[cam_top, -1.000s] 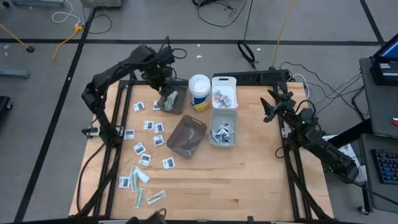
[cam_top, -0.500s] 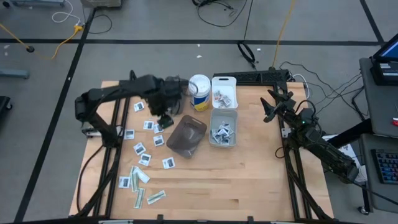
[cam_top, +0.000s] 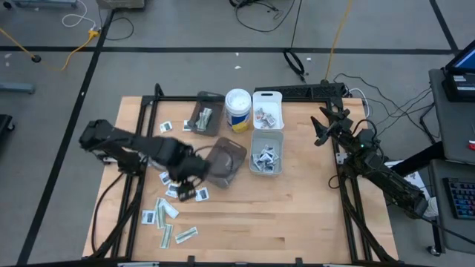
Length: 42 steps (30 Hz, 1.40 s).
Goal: Pick & Place First Aid Supplies
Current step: Put the bandage pack into the top black bin
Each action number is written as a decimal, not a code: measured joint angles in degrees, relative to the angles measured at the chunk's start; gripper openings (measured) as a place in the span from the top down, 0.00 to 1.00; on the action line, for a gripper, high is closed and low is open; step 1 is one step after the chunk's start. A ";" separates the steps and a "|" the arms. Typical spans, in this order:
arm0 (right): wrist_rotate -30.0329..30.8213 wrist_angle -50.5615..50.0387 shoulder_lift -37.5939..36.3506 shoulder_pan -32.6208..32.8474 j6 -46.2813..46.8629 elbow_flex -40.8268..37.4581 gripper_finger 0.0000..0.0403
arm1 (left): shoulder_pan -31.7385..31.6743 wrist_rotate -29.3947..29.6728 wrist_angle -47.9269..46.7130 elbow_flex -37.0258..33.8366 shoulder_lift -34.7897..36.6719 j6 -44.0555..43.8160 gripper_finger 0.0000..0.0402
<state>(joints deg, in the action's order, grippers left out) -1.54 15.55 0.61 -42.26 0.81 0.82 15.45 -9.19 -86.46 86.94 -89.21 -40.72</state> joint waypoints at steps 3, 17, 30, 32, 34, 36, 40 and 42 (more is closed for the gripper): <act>0.00 0.00 0.01 0.00 0.00 -0.01 0.35 | 5.55 0.01 0.71 0.00 0.07 -5.48 0.34; -0.01 0.00 -0.01 -0.01 -0.01 0.00 0.35 | 19.12 -0.05 10.86 0.00 -0.01 -24.88 0.33; 0.00 0.00 -0.01 0.00 0.00 -0.02 0.35 | 21.19 1.68 15.28 0.00 -9.42 -25.72 0.33; 0.00 0.00 0.00 -0.01 0.00 0.00 0.35 | 21.84 1.71 16.14 0.02 -11.13 -25.79 0.33; 0.00 0.00 0.00 0.00 0.00 -0.01 0.35 | 22.56 1.77 17.08 0.02 -13.14 -25.67 0.33; -0.02 0.00 -0.01 0.00 0.00 -0.02 0.35 | 23.25 1.73 17.69 0.02 -15.05 -25.72 0.33; 0.00 0.00 -0.01 -0.02 0.00 -0.02 0.35 | 24.76 1.72 17.72 0.02 -18.66 -25.91 0.33; 0.00 0.00 0.01 0.00 -0.01 -0.02 0.35 | 25.31 1.69 17.73 0.02 -20.22 -26.06 0.33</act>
<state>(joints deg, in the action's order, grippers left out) -1.54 15.55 0.62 -42.26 0.80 0.80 40.76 -7.50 -68.73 86.96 -109.43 -66.77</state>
